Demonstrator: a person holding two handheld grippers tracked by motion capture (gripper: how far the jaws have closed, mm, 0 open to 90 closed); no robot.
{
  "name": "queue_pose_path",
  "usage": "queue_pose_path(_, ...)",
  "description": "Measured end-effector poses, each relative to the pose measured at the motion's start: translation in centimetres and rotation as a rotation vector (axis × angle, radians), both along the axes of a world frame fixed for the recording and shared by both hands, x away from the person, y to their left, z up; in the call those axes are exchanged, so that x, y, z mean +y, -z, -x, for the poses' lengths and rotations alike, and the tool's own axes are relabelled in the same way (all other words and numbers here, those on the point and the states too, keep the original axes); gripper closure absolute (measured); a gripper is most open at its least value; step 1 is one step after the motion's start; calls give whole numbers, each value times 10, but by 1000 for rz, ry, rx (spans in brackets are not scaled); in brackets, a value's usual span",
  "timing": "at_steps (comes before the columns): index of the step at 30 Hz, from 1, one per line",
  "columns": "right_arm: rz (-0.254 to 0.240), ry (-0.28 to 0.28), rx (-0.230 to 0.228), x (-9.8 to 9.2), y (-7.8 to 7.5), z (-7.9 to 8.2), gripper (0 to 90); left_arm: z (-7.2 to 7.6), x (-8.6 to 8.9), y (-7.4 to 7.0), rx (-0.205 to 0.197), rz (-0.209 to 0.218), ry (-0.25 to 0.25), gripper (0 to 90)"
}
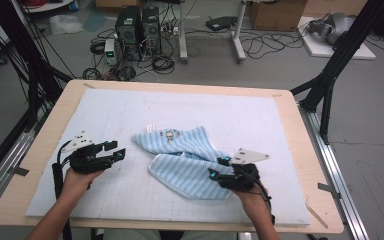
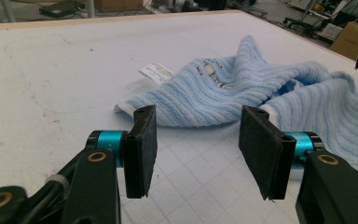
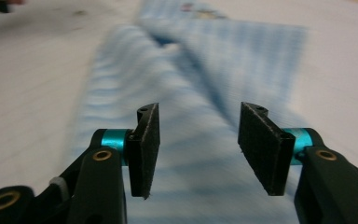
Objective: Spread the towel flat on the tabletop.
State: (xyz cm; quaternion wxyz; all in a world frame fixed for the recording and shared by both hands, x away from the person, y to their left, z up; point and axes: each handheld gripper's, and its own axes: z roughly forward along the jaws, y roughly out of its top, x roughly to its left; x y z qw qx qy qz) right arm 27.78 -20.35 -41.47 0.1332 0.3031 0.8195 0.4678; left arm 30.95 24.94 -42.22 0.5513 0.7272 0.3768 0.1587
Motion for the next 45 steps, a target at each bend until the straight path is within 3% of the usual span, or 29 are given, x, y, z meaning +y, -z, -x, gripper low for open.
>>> queue_pose_path(5, 18, -176, 40, 48, 13, 1, 400, 0, 2, 0, -7, -3, -9, 469)
queue_pose_path(9, 92, -285, 53, 80, 22, 2, 389, 0, 5, -1, -11, -3, -17, 467)
queue_pose_path(12, 208, -331, 52, 97, 32, 3, 426, -1, 6, 0, -9, -3, -19, 467)
queue_pose_path(13, 213, -340, 31, 98, 32, 3, 479, -1, 6, 0, -8, -2, -20, 467)
queue_pose_path(15, 220, -329, 42, 97, 29, 0, 719, -1, 6, 0, -7, -1, -18, 467)
queue_pose_path(16, 231, -326, 43, 96, 27, -2, 796, -1, 6, 0, -5, -3, -18, 467)
queue_pose_path(19, 250, -315, 12, 92, 17, -13, 834, -2, 6, 0, -5, -2, -18, 468)
queue_pose_path(24, 166, -203, -41, 73, -22, -51, 835, -3, 5, 1, -4, 1, -19, 468)
queue_pose_path(27, 141, -124, -49, 60, -39, -79, 835, -3, 5, 1, -3, 0, -19, 468)
queue_pose_path(29, 155, -75, -49, 53, -45, -96, 834, -3, 6, 1, -2, 1, -18, 468)
queue_pose_path(34, 207, 35, -64, 41, -49, -136, 835, -3, 4, 1, -3, -1, -13, 468)
queue_pose_path(38, 227, 156, -64, 29, -47, -163, 837, -4, 2, 2, -1, -2, -8, 469)
queue_pose_path(43, 289, 387, -97, 15, -46, -186, 838, -3, -1, 3, 0, -10, 4, 470)
queue_pose_path(45, 276, 485, -94, 8, -48, -191, 837, -3, -2, 3, 3, -9, 9, 471)
